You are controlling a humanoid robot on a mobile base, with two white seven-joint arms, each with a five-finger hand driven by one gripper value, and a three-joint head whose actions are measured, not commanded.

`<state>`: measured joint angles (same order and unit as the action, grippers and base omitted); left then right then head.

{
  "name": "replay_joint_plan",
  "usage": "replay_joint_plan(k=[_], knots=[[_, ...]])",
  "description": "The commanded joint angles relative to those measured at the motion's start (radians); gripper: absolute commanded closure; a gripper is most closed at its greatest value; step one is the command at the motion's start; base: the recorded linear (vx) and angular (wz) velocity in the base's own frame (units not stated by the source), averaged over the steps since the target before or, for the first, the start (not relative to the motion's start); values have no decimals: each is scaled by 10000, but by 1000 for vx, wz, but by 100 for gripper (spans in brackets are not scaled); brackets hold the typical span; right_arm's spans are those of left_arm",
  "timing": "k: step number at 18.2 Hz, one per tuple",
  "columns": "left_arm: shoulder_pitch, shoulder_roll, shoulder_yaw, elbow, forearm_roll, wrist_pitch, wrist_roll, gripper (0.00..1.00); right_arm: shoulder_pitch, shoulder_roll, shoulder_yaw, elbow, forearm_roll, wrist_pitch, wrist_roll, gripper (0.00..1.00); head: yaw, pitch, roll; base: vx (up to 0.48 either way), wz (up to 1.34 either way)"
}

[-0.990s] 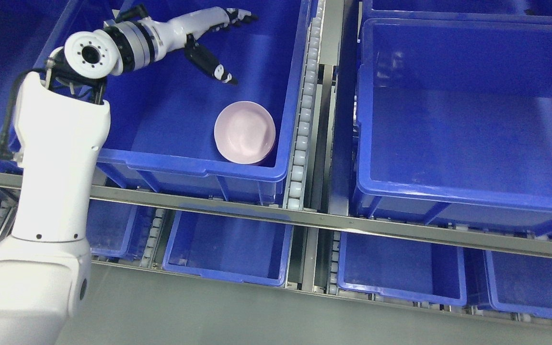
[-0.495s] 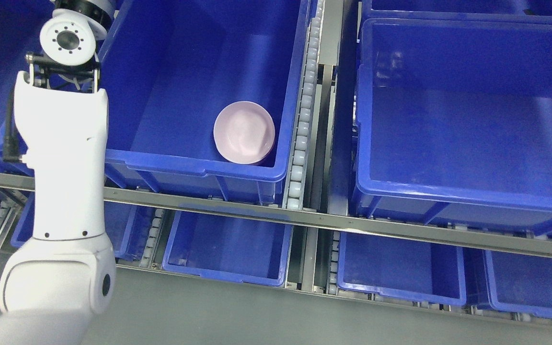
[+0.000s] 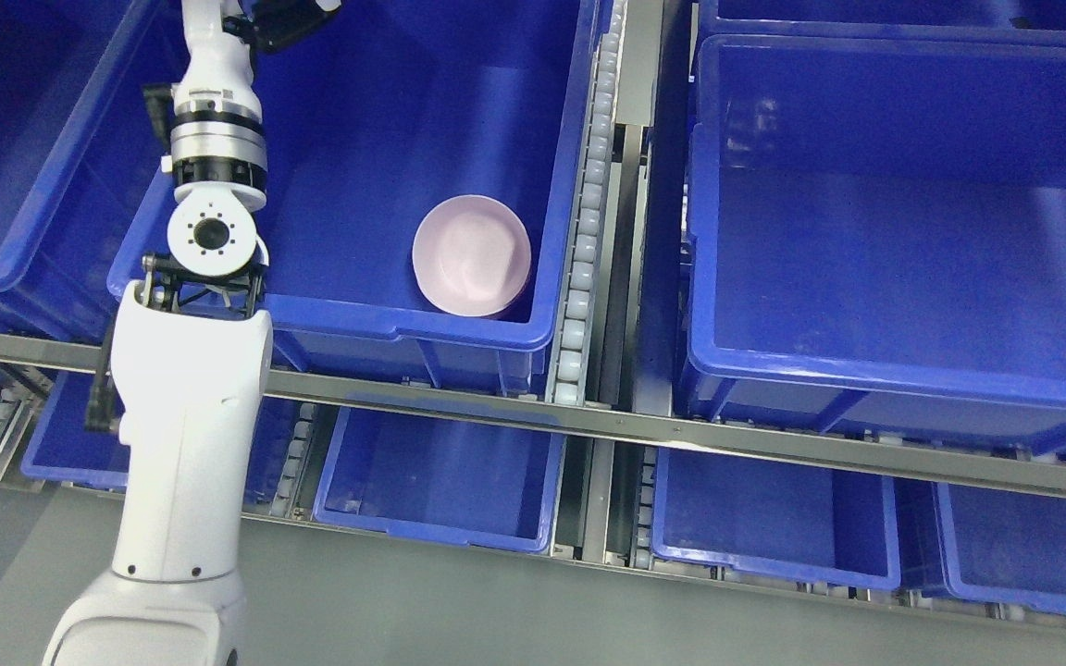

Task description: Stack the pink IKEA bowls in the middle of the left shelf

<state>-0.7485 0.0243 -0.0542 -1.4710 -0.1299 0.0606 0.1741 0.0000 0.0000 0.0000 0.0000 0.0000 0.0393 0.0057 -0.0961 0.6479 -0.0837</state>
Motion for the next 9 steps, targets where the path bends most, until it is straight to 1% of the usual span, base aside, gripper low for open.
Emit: replay_joint_plan(k=[1, 9], knots=[[1181, -69, -487, -1842, 685, -24, 69, 0, 291, -175, -123, -338, 0, -55, 4, 0, 0, 0, 0, 0, 0], [1211, -69, -548, -1842, 670, -192, 54, 0, 291, -175, -107, -338, 0, -55, 4, 0, 0, 0, 0, 0, 2]])
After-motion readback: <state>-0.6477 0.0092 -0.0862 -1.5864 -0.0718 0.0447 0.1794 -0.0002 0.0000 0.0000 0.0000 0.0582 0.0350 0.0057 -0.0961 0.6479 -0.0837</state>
